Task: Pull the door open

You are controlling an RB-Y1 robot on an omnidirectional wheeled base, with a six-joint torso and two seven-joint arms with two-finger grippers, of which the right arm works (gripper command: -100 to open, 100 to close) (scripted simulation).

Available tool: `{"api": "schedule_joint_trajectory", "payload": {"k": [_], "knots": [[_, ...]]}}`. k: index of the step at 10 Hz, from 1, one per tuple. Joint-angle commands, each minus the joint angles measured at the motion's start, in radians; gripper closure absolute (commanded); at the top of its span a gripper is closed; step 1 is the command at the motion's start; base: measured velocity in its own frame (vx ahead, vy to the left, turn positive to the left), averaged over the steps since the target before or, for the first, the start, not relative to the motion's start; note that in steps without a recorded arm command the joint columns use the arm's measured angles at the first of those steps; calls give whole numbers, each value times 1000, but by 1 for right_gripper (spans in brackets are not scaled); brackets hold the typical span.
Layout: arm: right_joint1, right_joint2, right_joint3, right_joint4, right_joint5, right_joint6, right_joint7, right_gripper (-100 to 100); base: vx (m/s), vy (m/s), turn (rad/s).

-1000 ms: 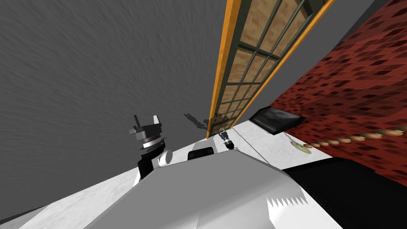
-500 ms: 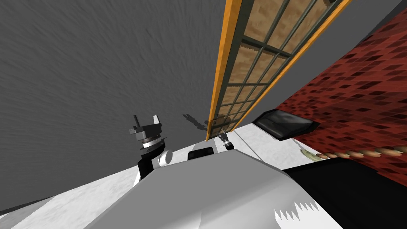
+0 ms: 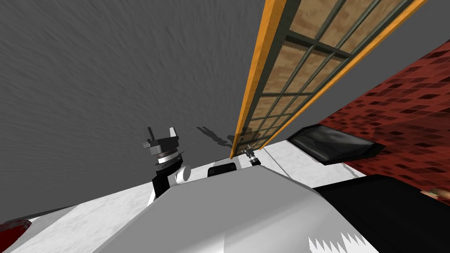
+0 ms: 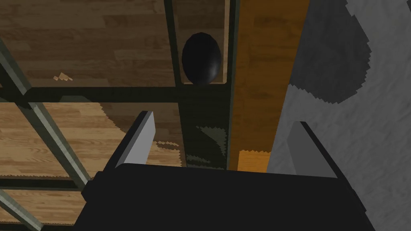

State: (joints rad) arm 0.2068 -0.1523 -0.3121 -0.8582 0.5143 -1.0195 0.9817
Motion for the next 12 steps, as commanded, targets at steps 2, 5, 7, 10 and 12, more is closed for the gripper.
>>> {"api": "schedule_joint_trajectory", "payload": {"k": [2,5,7,10,12], "knots": [[4,-25,-39,46,-31,-33,1,-100,218,71,188],[1,-52,-74,96,-59,-63,0,-100,175,0,166],[10,-45,-61,97,-49,-66,-2,100,-6,5,0],[10,-45,-61,97,-49,-66,-2,100,-1,-9,1],[10,-45,-61,97,-49,-66,-2,100,0,0,0]]}}
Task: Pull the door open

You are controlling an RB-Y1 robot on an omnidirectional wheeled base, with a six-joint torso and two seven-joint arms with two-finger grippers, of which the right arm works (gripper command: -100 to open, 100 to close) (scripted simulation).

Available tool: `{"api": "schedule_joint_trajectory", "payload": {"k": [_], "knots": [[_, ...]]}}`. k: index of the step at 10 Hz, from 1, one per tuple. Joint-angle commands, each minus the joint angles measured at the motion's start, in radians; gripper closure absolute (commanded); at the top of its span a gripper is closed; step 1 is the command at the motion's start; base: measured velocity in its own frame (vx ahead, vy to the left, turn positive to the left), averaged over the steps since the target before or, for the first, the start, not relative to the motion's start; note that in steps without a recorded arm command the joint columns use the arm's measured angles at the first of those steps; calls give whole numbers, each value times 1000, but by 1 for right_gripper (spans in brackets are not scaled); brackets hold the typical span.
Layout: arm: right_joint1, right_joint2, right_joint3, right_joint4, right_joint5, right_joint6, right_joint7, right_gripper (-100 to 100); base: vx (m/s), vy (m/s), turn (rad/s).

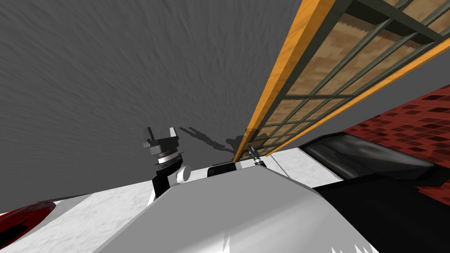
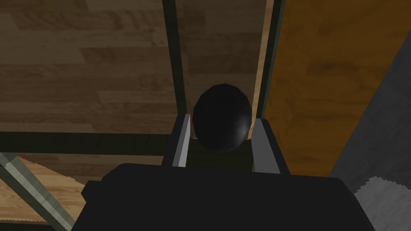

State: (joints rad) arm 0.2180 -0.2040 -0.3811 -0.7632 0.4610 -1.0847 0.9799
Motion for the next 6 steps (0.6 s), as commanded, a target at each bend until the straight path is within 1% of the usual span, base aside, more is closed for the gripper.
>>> {"api": "schedule_joint_trajectory", "payload": {"k": [1,6], "knots": [[-2,-1,6,1,-13,2,-28,100,-31,-17,28],[-10,-6,28,3,-57,9,-119,100,-52,-18,51]]}}
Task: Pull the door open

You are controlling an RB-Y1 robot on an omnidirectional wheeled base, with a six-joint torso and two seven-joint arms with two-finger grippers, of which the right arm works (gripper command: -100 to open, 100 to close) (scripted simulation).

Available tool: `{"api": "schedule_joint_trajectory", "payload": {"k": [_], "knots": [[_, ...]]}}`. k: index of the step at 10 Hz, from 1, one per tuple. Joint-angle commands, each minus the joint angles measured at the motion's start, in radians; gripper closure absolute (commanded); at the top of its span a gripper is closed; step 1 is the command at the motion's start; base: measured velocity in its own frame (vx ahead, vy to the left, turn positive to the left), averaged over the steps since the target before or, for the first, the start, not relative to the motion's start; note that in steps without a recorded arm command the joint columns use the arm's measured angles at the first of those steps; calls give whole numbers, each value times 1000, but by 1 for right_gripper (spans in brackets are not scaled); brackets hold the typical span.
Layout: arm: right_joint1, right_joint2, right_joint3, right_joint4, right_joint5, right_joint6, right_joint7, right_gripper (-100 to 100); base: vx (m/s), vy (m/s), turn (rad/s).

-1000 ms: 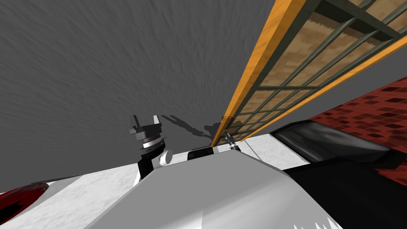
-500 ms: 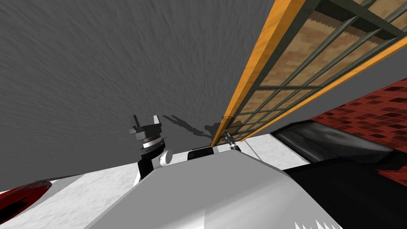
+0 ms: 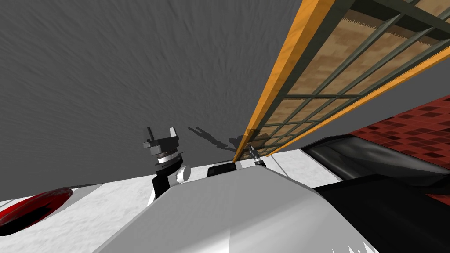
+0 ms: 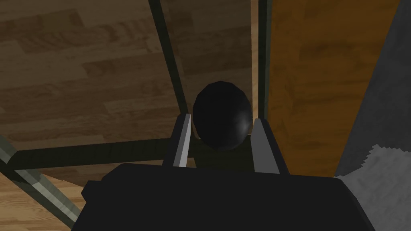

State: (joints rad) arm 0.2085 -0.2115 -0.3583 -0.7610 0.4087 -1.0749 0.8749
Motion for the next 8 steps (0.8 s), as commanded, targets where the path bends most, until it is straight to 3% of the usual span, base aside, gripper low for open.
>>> {"api": "schedule_joint_trajectory", "payload": {"k": [1,8], "knots": [[-2,1,10,2,-15,1,-35,100,-59,-16,44],[-15,-7,48,6,-93,13,-207,100,-57,-21,62]]}}
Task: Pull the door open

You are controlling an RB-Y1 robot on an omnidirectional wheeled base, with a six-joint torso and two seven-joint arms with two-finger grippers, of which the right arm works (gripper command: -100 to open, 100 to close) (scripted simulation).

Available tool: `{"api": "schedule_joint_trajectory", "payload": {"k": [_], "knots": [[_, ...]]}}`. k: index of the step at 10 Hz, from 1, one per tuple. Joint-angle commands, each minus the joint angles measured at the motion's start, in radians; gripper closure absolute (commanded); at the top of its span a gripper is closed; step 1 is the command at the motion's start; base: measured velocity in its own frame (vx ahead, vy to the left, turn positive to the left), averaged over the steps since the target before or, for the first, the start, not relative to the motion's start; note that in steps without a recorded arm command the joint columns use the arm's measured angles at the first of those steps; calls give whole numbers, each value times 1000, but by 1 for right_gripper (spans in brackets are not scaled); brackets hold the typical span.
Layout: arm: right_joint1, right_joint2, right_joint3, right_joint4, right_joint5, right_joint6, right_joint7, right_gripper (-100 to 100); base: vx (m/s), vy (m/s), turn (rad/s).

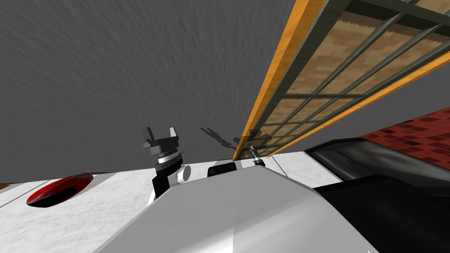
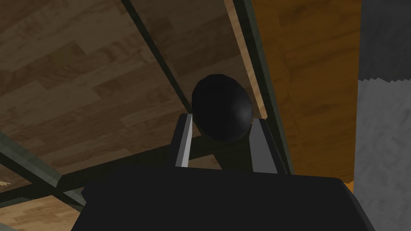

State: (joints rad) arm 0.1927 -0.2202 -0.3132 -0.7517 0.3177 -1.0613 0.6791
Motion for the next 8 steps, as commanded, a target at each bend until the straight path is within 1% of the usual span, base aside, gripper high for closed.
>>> {"api": "schedule_joint_trajectory", "payload": {"k": [1,2,3,4,8], "knots": [[-2,0,10,-2,-18,2,-46,100,-39,-3,44],[-5,-1,18,-1,-34,4,-74,100,-53,-16,61],[-5,-1,18,-1,-34,4,-81,100,-37,-17,43],[14,-2,7,-5,-17,-9,-36,-100,-23,4,-38],[61,-4,-20,-14,25,-50,71,-100,-19,32,-55]]}}
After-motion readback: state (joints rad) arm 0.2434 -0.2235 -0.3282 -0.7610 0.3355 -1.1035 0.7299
